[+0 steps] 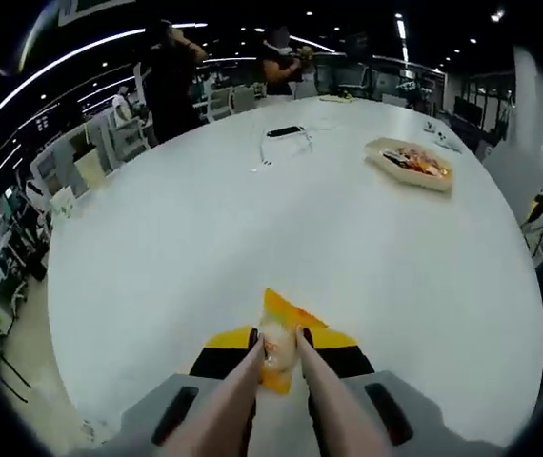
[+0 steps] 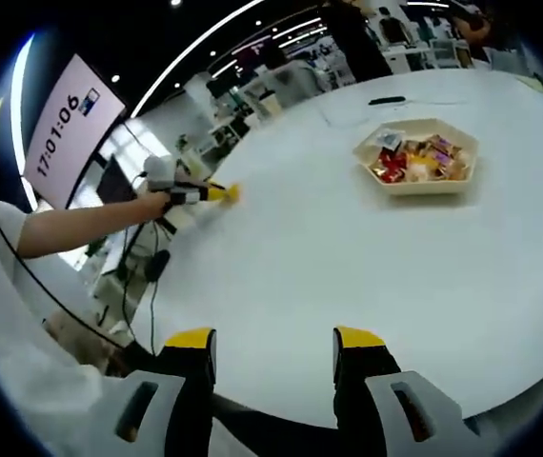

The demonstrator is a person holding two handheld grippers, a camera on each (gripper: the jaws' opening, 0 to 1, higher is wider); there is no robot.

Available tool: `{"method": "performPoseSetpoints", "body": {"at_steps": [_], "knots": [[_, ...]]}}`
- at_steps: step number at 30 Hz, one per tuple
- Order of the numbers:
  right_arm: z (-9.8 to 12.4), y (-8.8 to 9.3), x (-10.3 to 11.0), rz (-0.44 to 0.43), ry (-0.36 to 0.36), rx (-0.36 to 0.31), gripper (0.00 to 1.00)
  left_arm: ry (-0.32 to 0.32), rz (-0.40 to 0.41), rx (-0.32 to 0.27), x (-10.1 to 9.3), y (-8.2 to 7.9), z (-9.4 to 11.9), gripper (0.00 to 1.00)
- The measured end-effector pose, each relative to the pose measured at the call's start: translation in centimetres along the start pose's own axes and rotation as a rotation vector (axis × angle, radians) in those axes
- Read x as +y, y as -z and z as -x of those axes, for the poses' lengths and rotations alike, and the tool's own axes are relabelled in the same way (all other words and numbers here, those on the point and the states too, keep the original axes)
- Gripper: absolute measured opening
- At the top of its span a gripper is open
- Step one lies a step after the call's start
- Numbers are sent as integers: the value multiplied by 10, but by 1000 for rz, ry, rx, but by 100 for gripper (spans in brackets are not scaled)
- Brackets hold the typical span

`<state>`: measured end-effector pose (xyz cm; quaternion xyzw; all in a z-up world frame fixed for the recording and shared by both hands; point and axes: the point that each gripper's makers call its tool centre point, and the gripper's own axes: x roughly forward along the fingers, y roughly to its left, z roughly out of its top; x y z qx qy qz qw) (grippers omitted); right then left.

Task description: Place the target food into the container with the food tongs after gripping and lifting it, then release it inside without dropping or visibly crushing the food.

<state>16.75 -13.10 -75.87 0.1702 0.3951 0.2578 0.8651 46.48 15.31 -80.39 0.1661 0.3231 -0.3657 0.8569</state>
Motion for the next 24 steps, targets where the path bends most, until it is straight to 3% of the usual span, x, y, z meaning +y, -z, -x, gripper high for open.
{"method": "performPoseSetpoints", "body": {"at_steps": [7,16,24], "knots": [[2,0,2,10,-8,-6,49,7,-25,-1,-16,-4,5,16],[3,-10,2,13,-19,-41,49,-21,30,-109,-39,-29,25,17],[1,-19,5,31,-41,-60,49,-36,53,-136,-52,-35,44,17]]}}
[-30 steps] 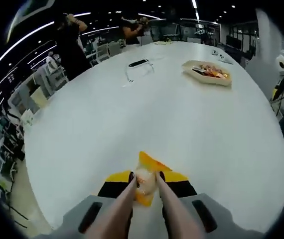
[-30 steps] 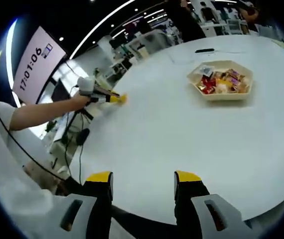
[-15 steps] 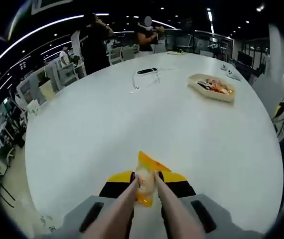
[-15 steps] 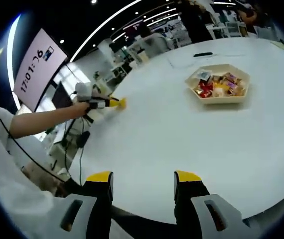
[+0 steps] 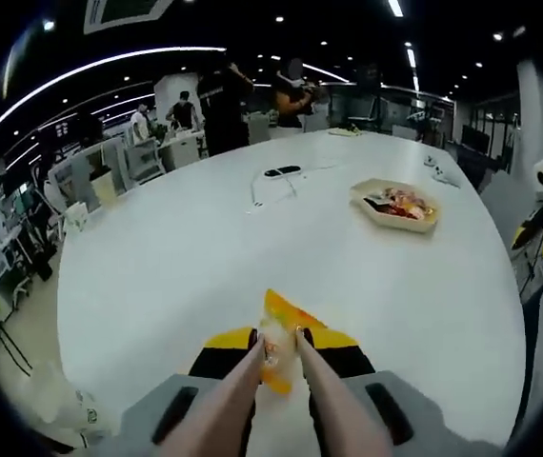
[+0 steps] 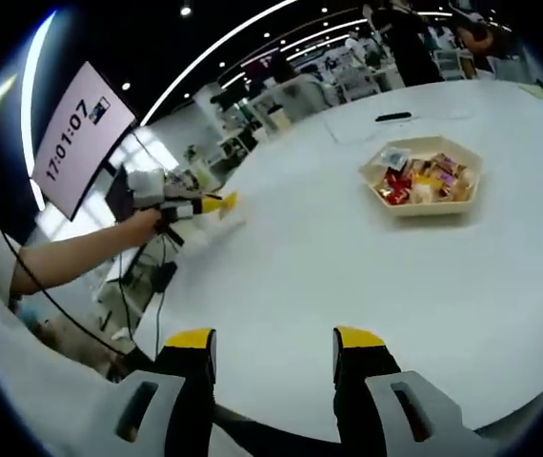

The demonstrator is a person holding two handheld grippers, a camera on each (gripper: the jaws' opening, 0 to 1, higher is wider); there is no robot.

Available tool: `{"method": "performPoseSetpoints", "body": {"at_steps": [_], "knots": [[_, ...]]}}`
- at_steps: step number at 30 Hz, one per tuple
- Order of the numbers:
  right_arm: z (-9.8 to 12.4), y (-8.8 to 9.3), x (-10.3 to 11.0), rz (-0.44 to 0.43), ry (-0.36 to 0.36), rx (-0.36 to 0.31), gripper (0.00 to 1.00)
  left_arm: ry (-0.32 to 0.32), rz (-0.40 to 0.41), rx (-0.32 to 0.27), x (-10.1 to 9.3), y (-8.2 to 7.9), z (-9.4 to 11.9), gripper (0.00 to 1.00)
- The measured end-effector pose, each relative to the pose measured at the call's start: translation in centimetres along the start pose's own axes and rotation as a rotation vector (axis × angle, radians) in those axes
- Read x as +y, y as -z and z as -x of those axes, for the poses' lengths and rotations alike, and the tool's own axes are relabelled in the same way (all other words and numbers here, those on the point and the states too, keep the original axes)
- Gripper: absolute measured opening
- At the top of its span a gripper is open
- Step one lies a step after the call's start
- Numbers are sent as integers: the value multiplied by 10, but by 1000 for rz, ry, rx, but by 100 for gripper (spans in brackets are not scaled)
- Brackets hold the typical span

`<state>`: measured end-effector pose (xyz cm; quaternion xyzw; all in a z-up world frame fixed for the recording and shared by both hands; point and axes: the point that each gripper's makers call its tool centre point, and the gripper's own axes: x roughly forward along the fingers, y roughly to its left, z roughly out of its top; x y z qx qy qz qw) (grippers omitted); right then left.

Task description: Place the target food into the container with the food tongs after gripping and lifting it, then release it inside without dropping or visibly crushing the food.

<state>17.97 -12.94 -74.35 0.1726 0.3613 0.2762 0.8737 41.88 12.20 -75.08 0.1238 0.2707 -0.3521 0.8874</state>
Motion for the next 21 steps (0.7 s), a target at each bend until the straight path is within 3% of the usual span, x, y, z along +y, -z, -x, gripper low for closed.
{"method": "performPoseSetpoints", "body": {"at_steps": [11,21], "knots": [[-6,-5,8,9,-40,-16,49,-41,10,-54,-19,-17,27,17],[-9,-9,13,21,-60,-26,49,-51,29,-80,-37,-19,41,17]]}}
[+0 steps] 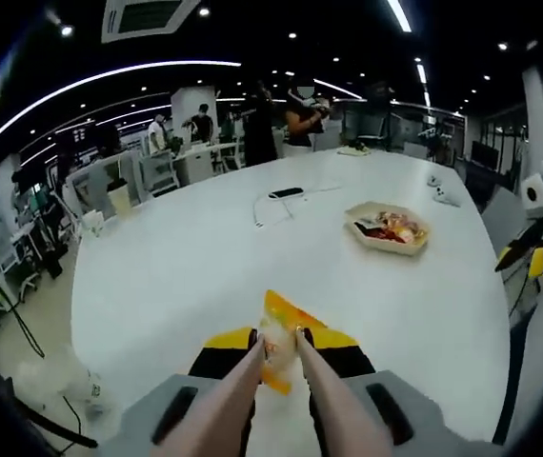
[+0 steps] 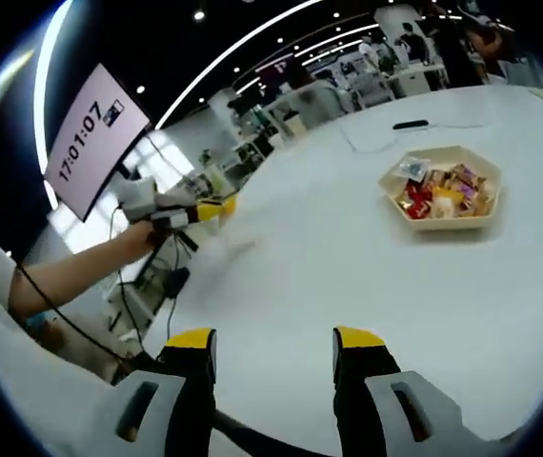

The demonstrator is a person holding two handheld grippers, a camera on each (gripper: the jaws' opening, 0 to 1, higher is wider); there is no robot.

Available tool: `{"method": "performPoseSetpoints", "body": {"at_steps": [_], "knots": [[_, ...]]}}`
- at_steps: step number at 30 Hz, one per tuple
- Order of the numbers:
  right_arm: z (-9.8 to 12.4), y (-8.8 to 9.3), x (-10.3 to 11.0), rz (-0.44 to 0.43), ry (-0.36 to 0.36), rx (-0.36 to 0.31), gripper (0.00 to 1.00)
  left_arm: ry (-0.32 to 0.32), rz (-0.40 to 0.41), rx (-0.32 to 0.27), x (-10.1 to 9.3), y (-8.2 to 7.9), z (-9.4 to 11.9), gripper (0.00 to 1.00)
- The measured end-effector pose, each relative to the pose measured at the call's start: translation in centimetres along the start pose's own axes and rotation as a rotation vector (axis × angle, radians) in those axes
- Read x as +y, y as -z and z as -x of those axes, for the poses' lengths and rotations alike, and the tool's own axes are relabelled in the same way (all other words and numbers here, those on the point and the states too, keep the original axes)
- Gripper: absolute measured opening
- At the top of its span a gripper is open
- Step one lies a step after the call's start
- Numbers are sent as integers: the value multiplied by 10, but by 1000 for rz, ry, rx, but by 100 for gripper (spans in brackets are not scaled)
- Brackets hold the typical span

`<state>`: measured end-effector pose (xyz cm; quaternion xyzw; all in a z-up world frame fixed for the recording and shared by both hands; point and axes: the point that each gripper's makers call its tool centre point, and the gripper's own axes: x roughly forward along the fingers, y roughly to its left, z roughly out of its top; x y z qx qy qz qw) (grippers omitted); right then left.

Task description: Place the target food into the container with the food tongs after gripping and lifting it, then release it inside without dropping or visibly crushing the food.

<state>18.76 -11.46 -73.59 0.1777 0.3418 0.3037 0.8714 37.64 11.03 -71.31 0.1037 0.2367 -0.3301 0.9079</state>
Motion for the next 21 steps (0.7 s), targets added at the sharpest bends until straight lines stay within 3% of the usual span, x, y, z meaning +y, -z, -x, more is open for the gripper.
{"method": "performPoseSetpoints", "body": {"at_steps": [7,21], "knots": [[-5,4,0,-3,-1,24,49,-19,31,-39,0,-6,9,17],[-10,-6,2,8,-17,15,49,-65,83,-100,-6,-22,25,17]]}}
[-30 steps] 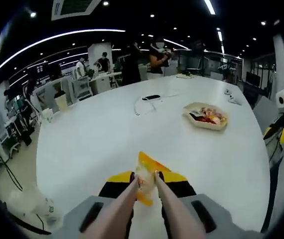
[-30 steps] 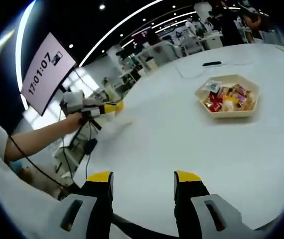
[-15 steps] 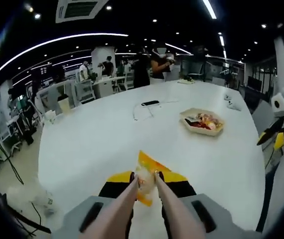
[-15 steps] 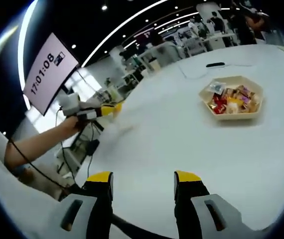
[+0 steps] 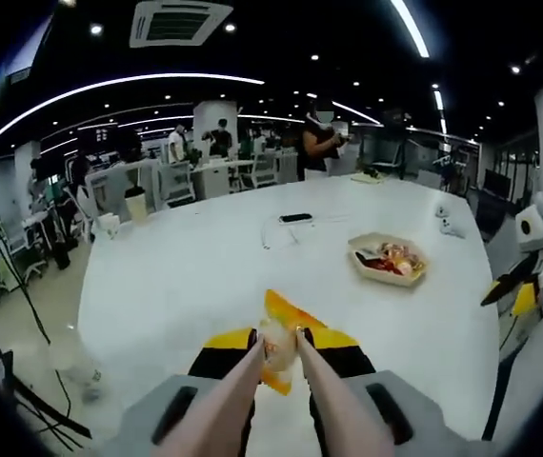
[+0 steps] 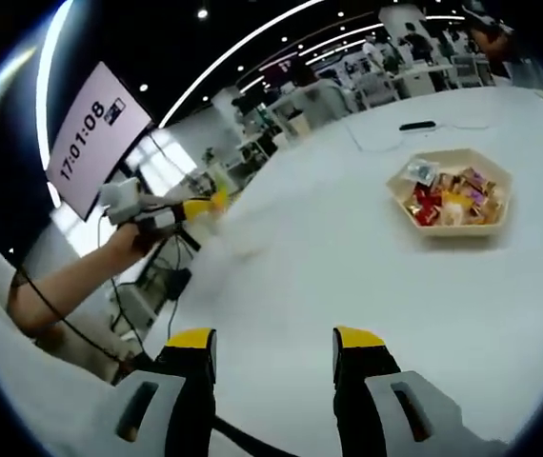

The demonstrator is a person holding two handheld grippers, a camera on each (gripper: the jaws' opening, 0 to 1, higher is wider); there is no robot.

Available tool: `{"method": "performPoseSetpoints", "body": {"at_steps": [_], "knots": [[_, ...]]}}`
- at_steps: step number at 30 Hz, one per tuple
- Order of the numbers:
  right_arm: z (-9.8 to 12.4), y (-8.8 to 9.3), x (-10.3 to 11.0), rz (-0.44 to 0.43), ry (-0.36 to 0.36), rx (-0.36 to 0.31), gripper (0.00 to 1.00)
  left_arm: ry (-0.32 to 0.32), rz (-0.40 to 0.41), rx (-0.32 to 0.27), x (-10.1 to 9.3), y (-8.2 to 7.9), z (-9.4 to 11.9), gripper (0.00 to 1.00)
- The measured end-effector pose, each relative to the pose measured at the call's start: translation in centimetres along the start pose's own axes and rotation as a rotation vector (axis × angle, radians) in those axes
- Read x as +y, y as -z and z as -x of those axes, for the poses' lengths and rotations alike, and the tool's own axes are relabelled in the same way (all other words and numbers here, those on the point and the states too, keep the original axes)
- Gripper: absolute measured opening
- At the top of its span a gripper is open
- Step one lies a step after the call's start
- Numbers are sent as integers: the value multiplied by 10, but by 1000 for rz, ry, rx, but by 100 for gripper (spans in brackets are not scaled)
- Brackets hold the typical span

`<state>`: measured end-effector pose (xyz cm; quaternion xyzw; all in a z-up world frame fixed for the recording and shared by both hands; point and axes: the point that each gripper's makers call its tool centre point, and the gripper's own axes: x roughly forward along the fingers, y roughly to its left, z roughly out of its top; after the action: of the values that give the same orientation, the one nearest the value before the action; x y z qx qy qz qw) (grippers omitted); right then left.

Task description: Place the target food into the container with the food tongs after gripping and lifting it, then release it inside without dropping or visibly crushing the food.

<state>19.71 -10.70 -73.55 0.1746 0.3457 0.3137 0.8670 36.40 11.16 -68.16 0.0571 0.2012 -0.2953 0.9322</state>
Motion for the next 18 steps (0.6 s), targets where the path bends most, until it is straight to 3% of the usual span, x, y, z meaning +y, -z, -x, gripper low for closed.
{"method": "performPoseSetpoints", "body": {"at_steps": [10,18], "knots": [[2,4,3,24,-16,18,49,-12,10,-29,-16,-7,16,18],[7,-2,1,17,-13,-16,49,9,0,-48,-34,-22,13,18]]}}
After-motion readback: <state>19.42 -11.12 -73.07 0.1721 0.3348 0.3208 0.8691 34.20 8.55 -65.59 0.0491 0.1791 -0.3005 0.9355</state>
